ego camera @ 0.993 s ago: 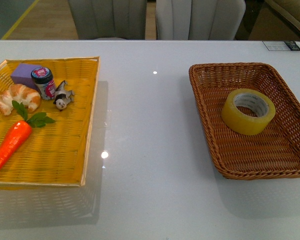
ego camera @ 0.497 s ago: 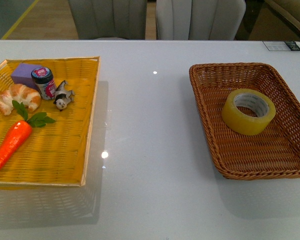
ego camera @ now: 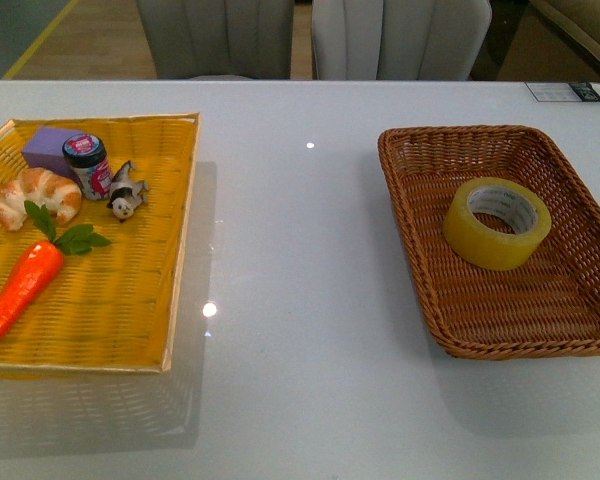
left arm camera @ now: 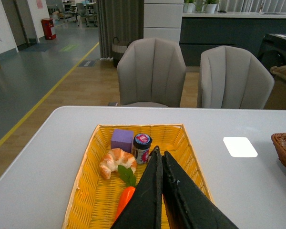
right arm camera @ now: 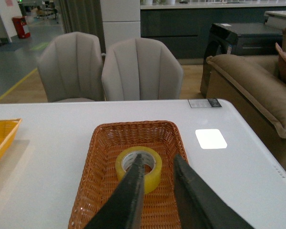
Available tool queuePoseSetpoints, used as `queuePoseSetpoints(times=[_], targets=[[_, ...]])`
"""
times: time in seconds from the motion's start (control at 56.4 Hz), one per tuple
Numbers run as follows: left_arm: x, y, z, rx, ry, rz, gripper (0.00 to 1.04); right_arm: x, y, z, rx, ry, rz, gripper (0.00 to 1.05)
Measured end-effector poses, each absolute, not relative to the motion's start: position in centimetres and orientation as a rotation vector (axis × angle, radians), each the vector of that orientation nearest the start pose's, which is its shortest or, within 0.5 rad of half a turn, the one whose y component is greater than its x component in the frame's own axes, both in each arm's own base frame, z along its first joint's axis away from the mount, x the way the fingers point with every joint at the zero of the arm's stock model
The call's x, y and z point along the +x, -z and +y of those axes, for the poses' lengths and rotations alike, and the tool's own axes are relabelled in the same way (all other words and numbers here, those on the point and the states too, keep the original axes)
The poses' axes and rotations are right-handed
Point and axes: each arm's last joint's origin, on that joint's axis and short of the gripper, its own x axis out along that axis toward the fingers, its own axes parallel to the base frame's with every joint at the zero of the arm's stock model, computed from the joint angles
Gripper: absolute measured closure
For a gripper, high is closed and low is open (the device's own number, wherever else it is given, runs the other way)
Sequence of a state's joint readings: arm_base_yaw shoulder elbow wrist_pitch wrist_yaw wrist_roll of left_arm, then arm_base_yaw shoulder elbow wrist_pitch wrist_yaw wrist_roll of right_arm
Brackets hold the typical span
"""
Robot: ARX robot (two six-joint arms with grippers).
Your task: Move tape to another basket
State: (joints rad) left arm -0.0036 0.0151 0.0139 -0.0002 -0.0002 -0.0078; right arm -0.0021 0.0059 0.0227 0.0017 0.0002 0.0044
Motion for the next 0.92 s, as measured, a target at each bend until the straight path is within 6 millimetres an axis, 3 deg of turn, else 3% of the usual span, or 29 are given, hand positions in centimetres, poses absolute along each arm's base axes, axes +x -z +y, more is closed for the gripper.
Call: queuePoseSetpoints(times=[0.426,0.497,0.922], targets=[[9.78,-16.71,-0.04,-0.008,0.004,0.001,0.24,9.66,-17.09,-0.02,0.004,0.002,-0.019,0.09],[9.78,-16.71,-0.04,-0.008,0.004,0.001,0.1,9.66,-17.09,-0.02,0.004,0.002,-0.019,0.09],[9.78,-16.71,-0.04,-0.006,0.004,0.001,0.09,9.66,-17.09,-0.02,0.004,0.002,-0.019,0.09]])
